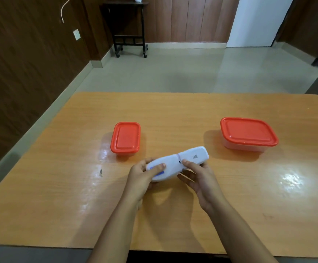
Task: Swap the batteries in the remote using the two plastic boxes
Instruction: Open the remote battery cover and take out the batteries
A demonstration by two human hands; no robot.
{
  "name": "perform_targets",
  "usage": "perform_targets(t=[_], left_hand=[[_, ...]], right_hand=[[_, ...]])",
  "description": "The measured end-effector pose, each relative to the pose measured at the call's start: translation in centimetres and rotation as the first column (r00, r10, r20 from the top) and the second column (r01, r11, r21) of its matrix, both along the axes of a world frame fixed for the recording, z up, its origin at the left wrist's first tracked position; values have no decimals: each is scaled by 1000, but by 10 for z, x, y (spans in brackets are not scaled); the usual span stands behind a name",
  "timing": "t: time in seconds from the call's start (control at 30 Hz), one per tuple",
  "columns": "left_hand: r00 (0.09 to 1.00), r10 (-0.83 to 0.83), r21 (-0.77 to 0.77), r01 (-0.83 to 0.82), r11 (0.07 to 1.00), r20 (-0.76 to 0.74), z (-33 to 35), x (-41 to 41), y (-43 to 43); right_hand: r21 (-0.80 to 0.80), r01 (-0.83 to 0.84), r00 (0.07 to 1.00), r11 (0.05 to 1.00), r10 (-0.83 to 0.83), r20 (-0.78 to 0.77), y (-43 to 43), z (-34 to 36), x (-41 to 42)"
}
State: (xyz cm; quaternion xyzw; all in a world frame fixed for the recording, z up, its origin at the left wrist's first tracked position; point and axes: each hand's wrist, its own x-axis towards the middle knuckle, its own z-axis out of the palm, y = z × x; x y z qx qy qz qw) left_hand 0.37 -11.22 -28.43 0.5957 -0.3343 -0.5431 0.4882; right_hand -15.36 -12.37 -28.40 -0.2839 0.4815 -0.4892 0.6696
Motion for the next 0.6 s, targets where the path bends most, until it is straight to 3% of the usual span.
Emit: perform_targets(t=[0.13,0.27,0.37,0.47,0.53,0.6], left_hand=[[948,262,-1,-267,964,-182,0,6,-5],[871,230,-11,-261,965,-434,1,-3,-5],[915,132,-12,-147,989,-381,-4,-14,-2],[931,130,-12,-143,990,-341,-5,-15,-1],[954,185,-54,-203,978,-237,-5,-13,-2],[959,251,-123,-267,956,-129,-7,-10,-3]], right_hand=[[-50,-81,991,995,75,-110,2,0,0],[-197,-226,895,954,123,-428,9,-6,5],[-247,-339,634,908,27,-773,15,-9,9],[-213,-437,334,874,-61,-940,16,-6,8],[-193,-460,241,867,-87,-966,16,-4,8],[-200,-461,222,864,-105,-969,18,-2,9]])
